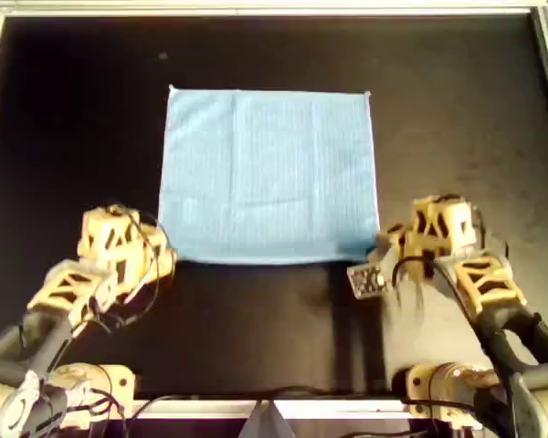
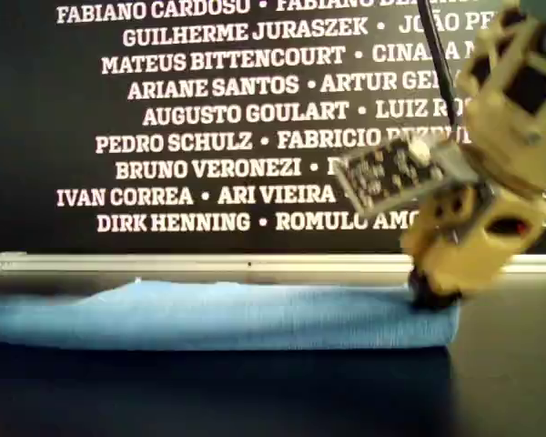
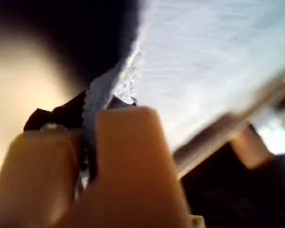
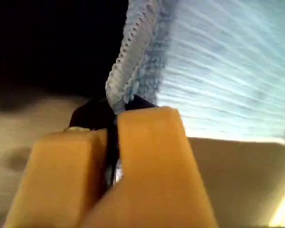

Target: Fold a cloth

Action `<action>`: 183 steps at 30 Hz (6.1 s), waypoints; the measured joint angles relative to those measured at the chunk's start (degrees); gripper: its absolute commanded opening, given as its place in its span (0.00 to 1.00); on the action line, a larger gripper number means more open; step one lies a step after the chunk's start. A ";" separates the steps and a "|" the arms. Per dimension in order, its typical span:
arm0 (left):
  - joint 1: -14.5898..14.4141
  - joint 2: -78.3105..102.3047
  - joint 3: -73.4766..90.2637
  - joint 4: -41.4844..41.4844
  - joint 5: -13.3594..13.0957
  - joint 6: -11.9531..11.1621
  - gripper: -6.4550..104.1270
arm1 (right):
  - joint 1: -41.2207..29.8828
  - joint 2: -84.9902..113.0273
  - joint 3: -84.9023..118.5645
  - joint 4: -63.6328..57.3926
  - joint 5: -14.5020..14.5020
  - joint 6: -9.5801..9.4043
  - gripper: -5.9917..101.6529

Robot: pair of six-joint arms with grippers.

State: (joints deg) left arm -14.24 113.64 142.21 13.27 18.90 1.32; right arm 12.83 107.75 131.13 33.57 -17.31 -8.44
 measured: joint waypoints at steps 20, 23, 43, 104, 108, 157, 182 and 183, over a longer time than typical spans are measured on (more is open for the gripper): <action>0.00 -30.32 -36.04 0.00 -4.48 0.00 0.05 | -0.44 -18.98 -21.36 -11.95 0.44 -0.35 0.07; 0.00 -35.42 -43.33 0.00 -4.48 0.00 0.05 | -0.44 -24.35 -25.40 -14.50 0.44 -0.35 0.07; 2.55 -62.75 -81.83 0.00 -4.57 0.00 0.05 | -0.53 -59.33 -69.43 -16.61 0.44 -0.53 0.07; 5.01 -62.40 -97.82 16.44 -4.48 0.00 0.60 | -8.35 -50.98 -74.27 -15.12 0.26 -0.53 0.53; 5.01 -42.36 -90.44 29.36 -4.48 -0.18 0.60 | -9.32 -26.28 -55.46 -8.61 0.26 -0.70 0.53; 5.27 45.44 26.98 -2.99 -12.30 -0.09 0.66 | -7.91 67.50 40.25 -9.32 0.79 8.17 0.60; 5.27 -20.48 -11.43 -10.81 -12.74 0.00 0.96 | -0.70 -25.49 -12.22 -19.42 0.26 8.17 0.74; 5.27 -20.57 -11.78 -10.81 -12.74 0.00 0.96 | -0.88 -26.02 -13.18 -19.42 0.26 8.17 0.74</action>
State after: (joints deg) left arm -8.96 93.08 130.43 2.46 6.15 1.32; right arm 11.95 81.74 117.95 14.15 -17.05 -0.26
